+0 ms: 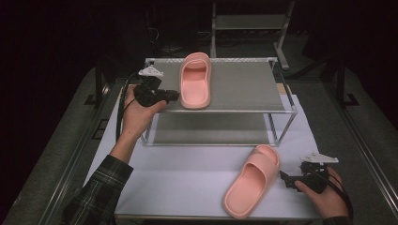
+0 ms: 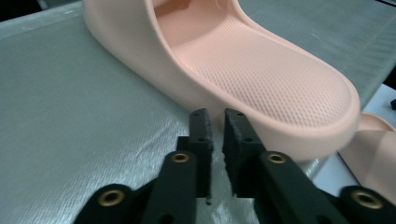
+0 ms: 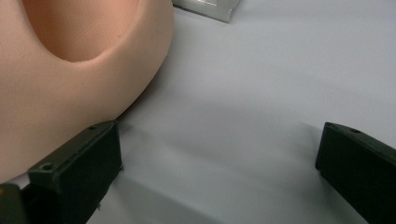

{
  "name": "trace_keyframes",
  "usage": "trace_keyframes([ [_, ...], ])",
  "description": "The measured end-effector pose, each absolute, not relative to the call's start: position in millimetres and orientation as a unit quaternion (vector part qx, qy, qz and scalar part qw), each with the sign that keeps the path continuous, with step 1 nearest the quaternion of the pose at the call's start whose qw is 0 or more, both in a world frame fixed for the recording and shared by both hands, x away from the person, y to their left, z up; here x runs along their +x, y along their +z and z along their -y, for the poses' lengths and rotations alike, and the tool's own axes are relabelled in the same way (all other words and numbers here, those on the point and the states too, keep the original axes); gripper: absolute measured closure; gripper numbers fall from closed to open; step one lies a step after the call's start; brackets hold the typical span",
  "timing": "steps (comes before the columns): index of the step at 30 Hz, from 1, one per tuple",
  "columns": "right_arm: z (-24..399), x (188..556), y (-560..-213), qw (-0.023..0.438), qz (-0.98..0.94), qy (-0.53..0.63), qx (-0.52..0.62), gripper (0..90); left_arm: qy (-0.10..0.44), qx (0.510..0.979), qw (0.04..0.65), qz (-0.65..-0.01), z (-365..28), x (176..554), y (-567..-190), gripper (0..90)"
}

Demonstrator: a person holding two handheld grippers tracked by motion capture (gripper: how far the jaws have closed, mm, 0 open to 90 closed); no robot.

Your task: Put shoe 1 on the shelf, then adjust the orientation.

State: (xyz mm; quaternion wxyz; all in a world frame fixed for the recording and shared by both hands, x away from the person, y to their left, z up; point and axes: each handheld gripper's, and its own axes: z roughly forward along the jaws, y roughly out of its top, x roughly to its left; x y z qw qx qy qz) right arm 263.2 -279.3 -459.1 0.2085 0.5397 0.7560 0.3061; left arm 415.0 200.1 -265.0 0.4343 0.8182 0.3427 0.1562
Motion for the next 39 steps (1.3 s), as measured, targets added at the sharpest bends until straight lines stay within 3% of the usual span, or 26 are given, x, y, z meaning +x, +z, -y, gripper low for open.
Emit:
trace_keyframes([
  [8, 279.4, 263.6, -458.9, 0.207, -0.757, 0.305, 0.540, 0.0, 0.152, 0.818, 0.442, -0.335, -221.6, 391.4, -258.2, 47.9],
  [15, 279.3, 263.5, -459.2, 0.209, -0.756, 0.306, 0.540, 0.0, 0.140, 0.823, 0.443, -0.326, -231.0, 361.7, -263.9, 32.2],
  [23, 279.3, 263.4, -458.9, 0.209, -0.757, 0.305, 0.539, 0.0, 0.134, 0.828, 0.442, -0.318, -237.1, 330.0, -277.7, 28.0],
  [36, 278.9, 263.1, -458.8, 0.210, -0.757, 0.304, 0.539, 0.0, 0.129, 0.836, 0.419, -0.329, -249.7, 296.0, -348.7, 25.7],
  [39, 279.9, 261.7, -457.8, 0.214, -0.753, 0.309, 0.539, 5.2, 0.129, 0.839, 0.408, -0.336, -252.8, 293.9, -366.9, 25.6],
])
